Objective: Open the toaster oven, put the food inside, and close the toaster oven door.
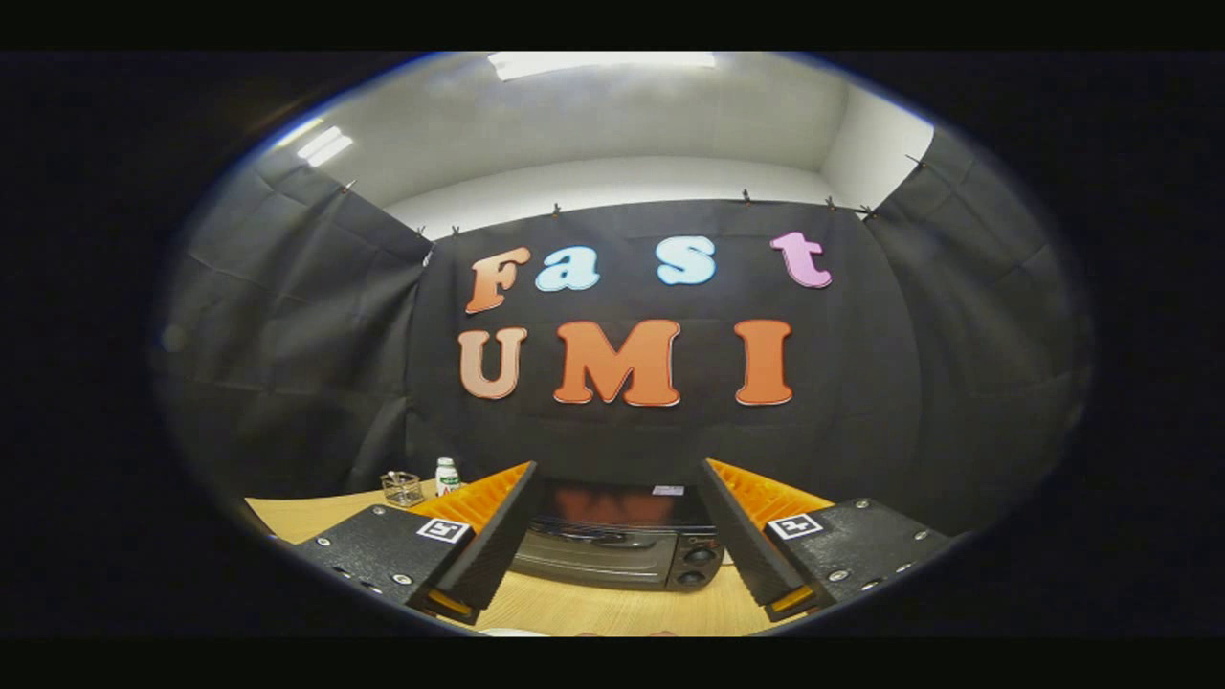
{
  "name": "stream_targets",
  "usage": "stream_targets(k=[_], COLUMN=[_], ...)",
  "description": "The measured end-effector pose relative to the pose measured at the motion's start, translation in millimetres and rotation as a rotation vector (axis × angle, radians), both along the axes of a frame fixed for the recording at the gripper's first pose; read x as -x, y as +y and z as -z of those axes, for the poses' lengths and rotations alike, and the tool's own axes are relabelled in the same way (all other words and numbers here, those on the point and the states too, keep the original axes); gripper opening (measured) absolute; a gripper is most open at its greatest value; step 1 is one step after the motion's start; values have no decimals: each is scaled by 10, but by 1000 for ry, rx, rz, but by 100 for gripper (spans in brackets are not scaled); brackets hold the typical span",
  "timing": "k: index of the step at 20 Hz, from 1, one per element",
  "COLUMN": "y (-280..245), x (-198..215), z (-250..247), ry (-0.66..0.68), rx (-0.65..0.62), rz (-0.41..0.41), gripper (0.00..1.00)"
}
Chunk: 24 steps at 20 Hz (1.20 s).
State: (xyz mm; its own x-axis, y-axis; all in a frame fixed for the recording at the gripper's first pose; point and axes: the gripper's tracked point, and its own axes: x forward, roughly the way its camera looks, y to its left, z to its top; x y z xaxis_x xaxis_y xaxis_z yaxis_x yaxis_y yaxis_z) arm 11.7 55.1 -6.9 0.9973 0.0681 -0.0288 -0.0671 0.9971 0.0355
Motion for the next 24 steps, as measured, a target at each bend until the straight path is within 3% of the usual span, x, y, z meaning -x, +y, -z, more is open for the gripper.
stream_targets(k=[8, 24], y=[138, 566], x=[-214, -1112], z=[191, 1350], ry=[35, 284], rx=[-37, -19], rz=[-2, 24], gripper=[97, 98])
